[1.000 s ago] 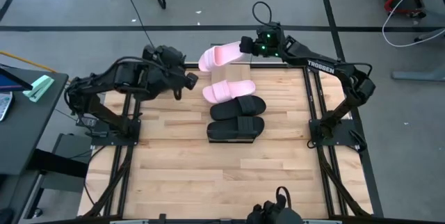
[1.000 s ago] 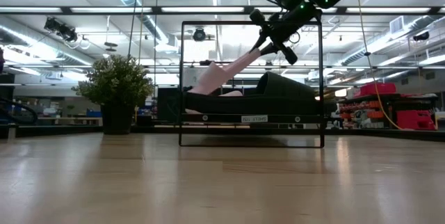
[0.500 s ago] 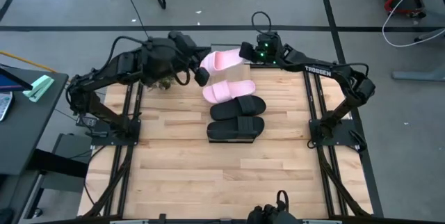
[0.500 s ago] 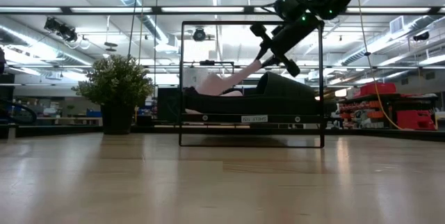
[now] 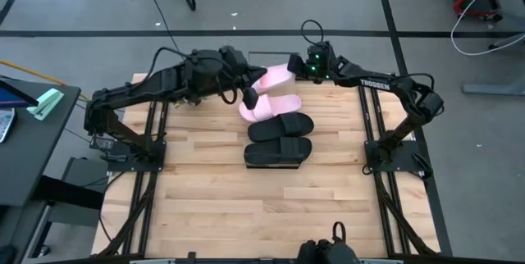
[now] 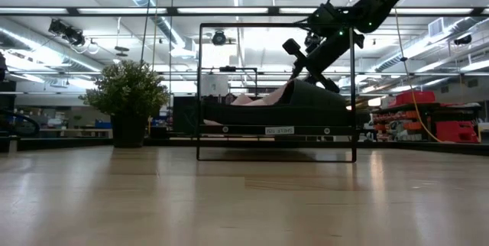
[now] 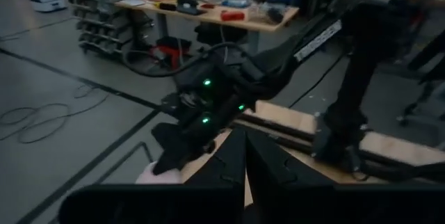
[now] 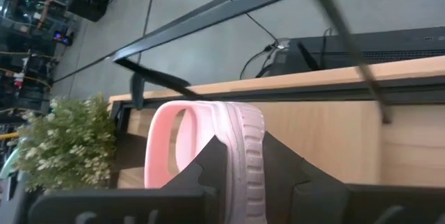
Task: Pick and place slides into the shelf
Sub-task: Put the pink slipper on the shelf
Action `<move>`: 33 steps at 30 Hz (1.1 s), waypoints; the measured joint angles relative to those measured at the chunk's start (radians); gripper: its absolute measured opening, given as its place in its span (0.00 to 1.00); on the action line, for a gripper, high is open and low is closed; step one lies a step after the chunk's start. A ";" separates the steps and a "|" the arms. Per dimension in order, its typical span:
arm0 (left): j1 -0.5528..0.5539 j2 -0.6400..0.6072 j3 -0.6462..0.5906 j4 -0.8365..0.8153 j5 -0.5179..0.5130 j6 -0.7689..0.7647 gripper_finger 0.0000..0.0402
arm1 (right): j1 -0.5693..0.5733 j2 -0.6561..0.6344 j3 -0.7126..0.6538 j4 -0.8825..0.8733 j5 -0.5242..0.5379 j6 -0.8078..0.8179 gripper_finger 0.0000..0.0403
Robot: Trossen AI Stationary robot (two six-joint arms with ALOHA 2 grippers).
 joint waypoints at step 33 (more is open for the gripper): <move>0.023 -0.002 -0.043 0.090 0.041 -0.007 0.06 | -0.023 0.071 -0.025 -0.010 -0.042 -0.027 0.14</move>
